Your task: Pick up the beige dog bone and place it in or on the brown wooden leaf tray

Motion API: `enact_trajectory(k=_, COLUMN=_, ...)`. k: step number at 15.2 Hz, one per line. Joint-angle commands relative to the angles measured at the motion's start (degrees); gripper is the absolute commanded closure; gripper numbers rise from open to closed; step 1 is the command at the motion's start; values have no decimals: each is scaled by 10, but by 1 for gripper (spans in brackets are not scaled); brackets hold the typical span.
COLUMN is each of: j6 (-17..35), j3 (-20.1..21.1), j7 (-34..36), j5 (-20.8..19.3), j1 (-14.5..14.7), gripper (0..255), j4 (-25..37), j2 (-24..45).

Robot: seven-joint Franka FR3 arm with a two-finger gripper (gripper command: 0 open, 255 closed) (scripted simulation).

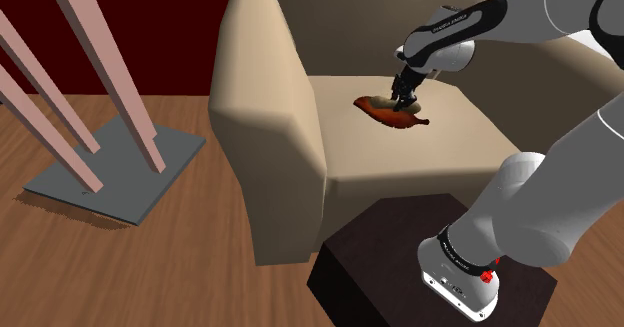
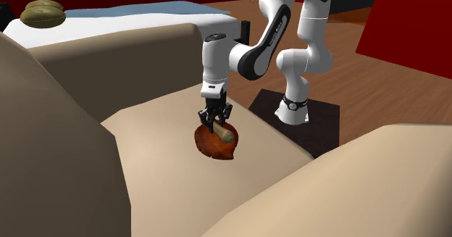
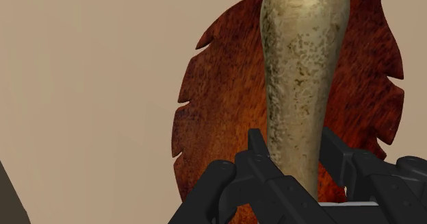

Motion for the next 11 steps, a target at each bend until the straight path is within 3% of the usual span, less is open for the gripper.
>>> enact_trajectory(k=1, j6=0, j3=0, j7=-1, j5=1, j1=0, gripper=255, j4=0, j2=1)
enact_trajectory(k=4, j6=0, j3=0, j7=-1, j5=1, j1=0, gripper=255, j4=0, j2=1)
enact_trajectory(k=5, j6=0, j3=0, j7=-1, j5=1, j1=0, gripper=0, j4=0, j2=1)
enact_trajectory(k=10, j6=0, j3=0, j7=-1, j5=1, j1=0, gripper=0, j4=0, j2=1)
enact_trajectory(k=11, j6=-18, j3=2, j7=18, j5=-25, j1=-3, gripper=0, j4=5, j2=-21)
